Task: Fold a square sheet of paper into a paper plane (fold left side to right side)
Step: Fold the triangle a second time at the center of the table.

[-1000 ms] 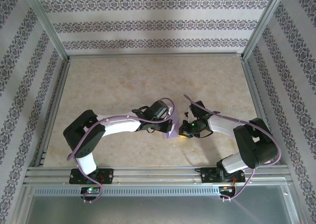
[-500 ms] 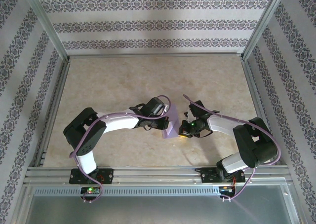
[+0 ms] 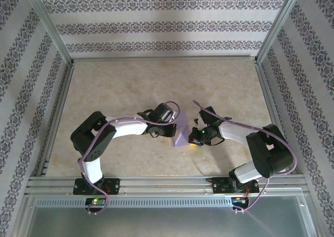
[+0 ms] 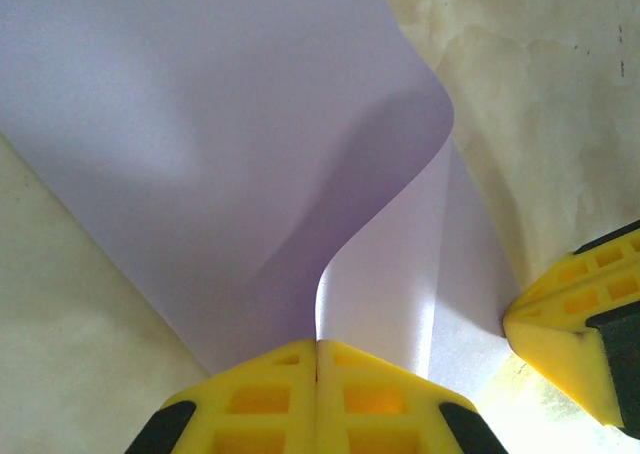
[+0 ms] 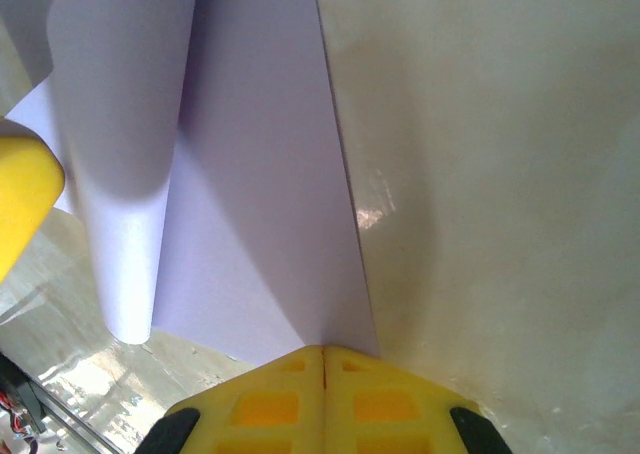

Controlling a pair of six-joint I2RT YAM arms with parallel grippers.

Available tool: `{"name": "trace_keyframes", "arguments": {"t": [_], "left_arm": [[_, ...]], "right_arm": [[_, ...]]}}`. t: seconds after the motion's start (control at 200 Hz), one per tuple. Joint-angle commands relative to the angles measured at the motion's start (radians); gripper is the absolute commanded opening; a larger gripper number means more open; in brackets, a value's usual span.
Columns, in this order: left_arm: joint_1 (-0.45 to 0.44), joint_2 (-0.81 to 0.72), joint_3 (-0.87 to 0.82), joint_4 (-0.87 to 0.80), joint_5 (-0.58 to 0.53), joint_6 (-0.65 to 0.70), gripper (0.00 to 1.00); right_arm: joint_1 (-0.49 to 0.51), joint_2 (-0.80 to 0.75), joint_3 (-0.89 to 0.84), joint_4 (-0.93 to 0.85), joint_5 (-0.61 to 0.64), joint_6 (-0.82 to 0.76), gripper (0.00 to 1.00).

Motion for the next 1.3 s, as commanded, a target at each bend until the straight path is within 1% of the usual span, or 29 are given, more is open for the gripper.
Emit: {"name": "trace_keyframes", "arguments": {"t": [0.0, 0.675, 1.294], "left_arm": [[0.015, 0.019, -0.007, 0.001, -0.012, 0.03, 0.0], [0.033, 0.012, 0.007, -0.015, -0.058, 0.052, 0.0], [0.035, 0.041, 0.0, -0.019, -0.056, 0.061, 0.0]], "right_arm": [[0.014, 0.01, -0.012, -0.049, 0.044, -0.01, 0.0], [0.014, 0.013, -0.018, -0.049, 0.05, -0.011, 0.0], [0.014, 0.013, -0.007, -0.052, 0.048, -0.013, 0.0]]}}
